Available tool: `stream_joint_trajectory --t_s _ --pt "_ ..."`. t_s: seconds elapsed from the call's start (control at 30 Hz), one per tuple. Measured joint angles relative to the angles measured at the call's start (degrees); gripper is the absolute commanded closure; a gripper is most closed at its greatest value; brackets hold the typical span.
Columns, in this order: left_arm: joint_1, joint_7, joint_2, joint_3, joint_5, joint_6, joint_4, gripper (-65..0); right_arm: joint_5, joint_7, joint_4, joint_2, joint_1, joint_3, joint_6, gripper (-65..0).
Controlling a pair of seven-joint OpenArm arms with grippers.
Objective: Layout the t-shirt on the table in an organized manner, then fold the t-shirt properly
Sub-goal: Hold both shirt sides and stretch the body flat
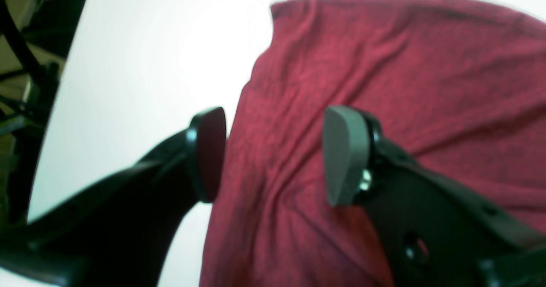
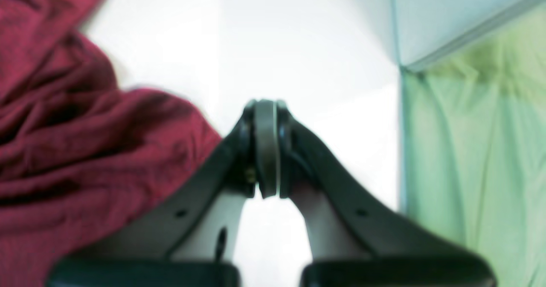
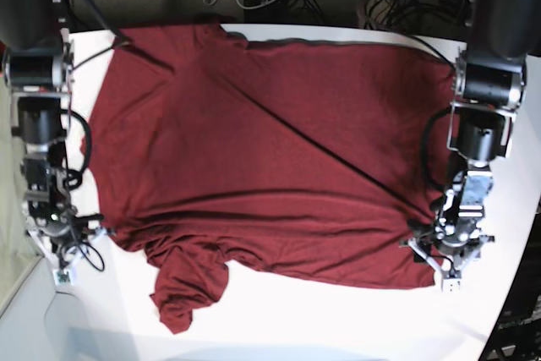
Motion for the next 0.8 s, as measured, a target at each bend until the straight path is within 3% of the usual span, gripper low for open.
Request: stream_joint_trajectory --t_s 0.07,0.27,0.47,0.63,0.8 --pt "1.1 1.7 0.0 0.0 0.0 0.1 4.9 -35.2 -0.1 -3.1 7.8 -0.3 -5.7 3.4 -0.2 0.0" --pt "8.0 16.1 -0.8 -1.0 -0.1 -0.4 21.2 -35.2 -0.6 -10.4 27.7 -3.0 -19.2 8.6 -0.4 0.0" --pt "21.2 29.5 -1.1 -9.6 0.4 -0.3 35.2 -35.2 -0.3 -14.5 38.3 -7.6 -28.5 10.6 0.0 0.0" --pt "30.1 30.4 -1.1 -12.1 0.5 -0.4 38.2 -35.2 -0.3 -14.9 37.8 -9.9 -31.1 10.6 0.0 0.0" --pt "32.2 25.0 -1.0 -12.1 0.0 0.0 36.9 -35.2 -0.1 -14.6 32.0 -10.7 -29.4 10.4 0.0 0.0"
